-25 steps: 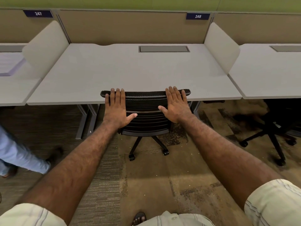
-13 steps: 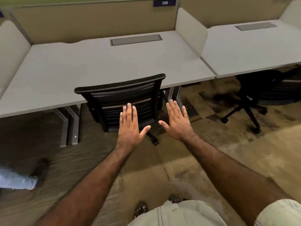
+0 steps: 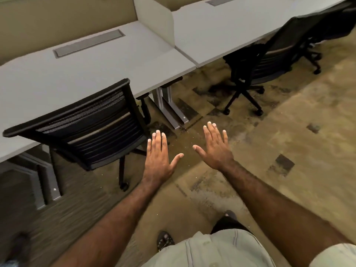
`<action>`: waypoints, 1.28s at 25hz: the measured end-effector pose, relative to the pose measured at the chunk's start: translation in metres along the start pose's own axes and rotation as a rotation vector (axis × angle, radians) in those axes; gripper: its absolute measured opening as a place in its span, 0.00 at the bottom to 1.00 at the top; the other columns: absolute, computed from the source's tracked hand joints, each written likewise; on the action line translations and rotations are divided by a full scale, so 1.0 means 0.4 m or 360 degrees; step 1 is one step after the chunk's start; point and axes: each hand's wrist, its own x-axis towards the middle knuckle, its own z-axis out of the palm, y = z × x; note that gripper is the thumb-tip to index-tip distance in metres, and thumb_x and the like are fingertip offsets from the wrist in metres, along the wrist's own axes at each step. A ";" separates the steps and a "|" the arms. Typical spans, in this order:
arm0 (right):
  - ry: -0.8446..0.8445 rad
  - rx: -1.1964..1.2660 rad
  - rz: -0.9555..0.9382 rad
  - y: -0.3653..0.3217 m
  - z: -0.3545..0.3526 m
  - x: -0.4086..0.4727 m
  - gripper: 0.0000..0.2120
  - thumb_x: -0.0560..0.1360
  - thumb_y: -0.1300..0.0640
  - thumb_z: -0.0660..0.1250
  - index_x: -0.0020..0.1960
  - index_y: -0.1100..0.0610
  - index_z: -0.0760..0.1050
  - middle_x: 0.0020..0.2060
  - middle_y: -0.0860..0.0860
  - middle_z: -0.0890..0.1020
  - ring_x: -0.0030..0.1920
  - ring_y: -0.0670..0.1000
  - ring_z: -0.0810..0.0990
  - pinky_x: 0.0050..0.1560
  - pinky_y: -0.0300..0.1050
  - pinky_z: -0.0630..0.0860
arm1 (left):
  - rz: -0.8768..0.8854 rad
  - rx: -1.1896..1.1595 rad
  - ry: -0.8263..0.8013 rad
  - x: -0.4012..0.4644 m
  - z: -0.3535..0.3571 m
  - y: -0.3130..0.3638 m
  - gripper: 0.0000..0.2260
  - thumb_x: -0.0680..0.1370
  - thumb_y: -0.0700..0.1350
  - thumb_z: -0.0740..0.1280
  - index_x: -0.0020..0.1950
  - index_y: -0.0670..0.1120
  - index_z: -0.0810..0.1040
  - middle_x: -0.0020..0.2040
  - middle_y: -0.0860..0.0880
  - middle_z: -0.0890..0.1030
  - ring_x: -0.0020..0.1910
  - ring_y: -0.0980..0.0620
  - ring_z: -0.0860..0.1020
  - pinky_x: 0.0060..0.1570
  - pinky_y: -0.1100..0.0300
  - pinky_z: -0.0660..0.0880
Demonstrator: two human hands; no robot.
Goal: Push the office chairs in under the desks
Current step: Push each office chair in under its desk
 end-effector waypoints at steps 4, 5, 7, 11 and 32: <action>0.0031 0.0031 0.0133 0.172 -0.027 -0.013 0.43 0.85 0.31 0.53 0.89 0.57 0.45 0.88 0.53 0.42 0.88 0.52 0.38 0.86 0.62 0.37 | 0.0127 0.0060 -0.0077 0.086 0.052 0.144 0.47 0.82 0.74 0.45 0.86 0.38 0.47 0.87 0.38 0.48 0.87 0.42 0.44 0.86 0.43 0.46; 0.0045 0.0038 0.0142 0.224 -0.039 -0.014 0.43 0.85 0.31 0.53 0.89 0.57 0.46 0.88 0.53 0.42 0.88 0.52 0.38 0.86 0.62 0.37 | 0.0152 0.0063 -0.0100 0.117 0.058 0.191 0.47 0.82 0.74 0.45 0.86 0.38 0.47 0.87 0.38 0.48 0.87 0.42 0.44 0.86 0.43 0.46; 0.0082 0.0046 0.0235 0.331 -0.063 -0.012 0.43 0.85 0.31 0.53 0.89 0.57 0.47 0.89 0.53 0.43 0.88 0.52 0.39 0.85 0.62 0.37 | 0.0229 0.0070 -0.0133 0.182 0.083 0.295 0.47 0.82 0.74 0.45 0.86 0.38 0.48 0.87 0.38 0.48 0.87 0.42 0.44 0.86 0.42 0.46; 0.0101 0.0047 0.0327 0.530 -0.111 -0.025 0.45 0.84 0.29 0.51 0.89 0.56 0.45 0.89 0.53 0.44 0.88 0.52 0.39 0.85 0.61 0.35 | 0.0340 0.0036 -0.0191 0.303 0.113 0.501 0.47 0.81 0.74 0.44 0.86 0.38 0.48 0.87 0.38 0.46 0.87 0.42 0.42 0.86 0.42 0.45; 0.0199 -0.0004 0.0991 1.343 -0.286 0.078 0.57 0.75 0.17 0.40 0.88 0.57 0.45 0.89 0.53 0.44 0.87 0.52 0.36 0.85 0.65 0.35 | 0.0997 0.0055 -0.0293 0.920 0.344 1.334 0.47 0.82 0.74 0.42 0.86 0.38 0.42 0.87 0.39 0.39 0.86 0.42 0.36 0.85 0.43 0.39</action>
